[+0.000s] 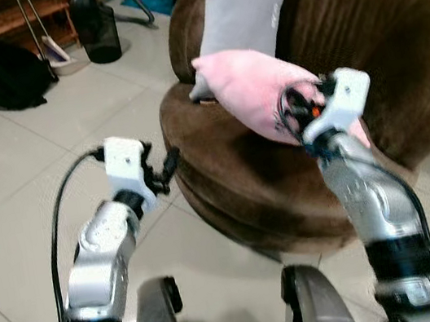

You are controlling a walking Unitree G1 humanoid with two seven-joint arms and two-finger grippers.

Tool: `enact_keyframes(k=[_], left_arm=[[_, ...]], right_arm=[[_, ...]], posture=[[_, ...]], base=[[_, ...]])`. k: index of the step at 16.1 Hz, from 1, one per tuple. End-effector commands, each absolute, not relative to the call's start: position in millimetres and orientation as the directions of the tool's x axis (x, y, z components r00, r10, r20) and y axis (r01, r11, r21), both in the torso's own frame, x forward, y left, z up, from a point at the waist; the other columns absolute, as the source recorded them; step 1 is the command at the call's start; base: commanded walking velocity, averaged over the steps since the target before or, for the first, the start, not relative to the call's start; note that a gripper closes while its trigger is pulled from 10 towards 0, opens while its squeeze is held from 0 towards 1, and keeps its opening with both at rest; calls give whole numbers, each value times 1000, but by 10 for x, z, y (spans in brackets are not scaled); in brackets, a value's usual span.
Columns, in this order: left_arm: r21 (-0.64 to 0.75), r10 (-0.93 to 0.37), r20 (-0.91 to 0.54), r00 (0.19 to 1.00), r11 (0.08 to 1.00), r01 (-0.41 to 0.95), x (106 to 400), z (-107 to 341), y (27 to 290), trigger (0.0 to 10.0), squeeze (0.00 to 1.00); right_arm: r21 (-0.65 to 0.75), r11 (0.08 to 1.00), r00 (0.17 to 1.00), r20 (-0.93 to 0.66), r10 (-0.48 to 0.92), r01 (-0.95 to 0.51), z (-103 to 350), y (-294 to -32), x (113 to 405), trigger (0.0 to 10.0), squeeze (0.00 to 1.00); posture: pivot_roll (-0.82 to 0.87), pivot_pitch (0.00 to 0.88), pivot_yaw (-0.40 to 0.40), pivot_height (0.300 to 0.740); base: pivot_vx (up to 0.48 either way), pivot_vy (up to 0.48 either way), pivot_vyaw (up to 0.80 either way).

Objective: Move the pillow to the sofa from floor

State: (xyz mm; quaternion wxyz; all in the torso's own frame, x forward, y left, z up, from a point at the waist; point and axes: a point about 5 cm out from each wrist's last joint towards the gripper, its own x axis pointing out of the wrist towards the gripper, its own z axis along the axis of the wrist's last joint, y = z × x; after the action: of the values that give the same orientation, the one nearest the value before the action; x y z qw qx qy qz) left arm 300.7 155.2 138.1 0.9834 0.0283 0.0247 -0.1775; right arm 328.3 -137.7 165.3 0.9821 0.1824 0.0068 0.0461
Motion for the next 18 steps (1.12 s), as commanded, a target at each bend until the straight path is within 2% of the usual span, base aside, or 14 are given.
enact_keyframes(k=[1,6,11,14,18], left_arm=[[84,-343,-56,938,934,346,2984,1366,1491,10000,0],[113,-401,16,916,911,396,2960,1504,1310,10000,0],[123,-414,42,909,905,407,2972,1524,1308,10000,0],[115,-440,53,896,894,432,2989,1545,1322,10000,0],[105,-454,58,889,889,447,3010,1551,1294,10000,0]], right_arm=[[358,932,998,37,48,-58,1695,-1468,3217,10000,0],[366,930,1000,30,0,-11,1669,-1537,3068,10000,0],[335,942,999,41,-27,12,1630,-1536,2962,10000,0],[295,954,999,-1,-48,46,1506,-1570,2897,10000,0],[303,952,1000,13,28,-30,1532,-1451,2912,10000,0]], posture=[[97,0,-116,635],[89,30,-85,685],[85,28,-67,740],[87,23,-59,740],[85,17,-56,740]], base=[[0,0,0],[0,0,0],[0,0,0],[86,0,0],[375,0,0]])
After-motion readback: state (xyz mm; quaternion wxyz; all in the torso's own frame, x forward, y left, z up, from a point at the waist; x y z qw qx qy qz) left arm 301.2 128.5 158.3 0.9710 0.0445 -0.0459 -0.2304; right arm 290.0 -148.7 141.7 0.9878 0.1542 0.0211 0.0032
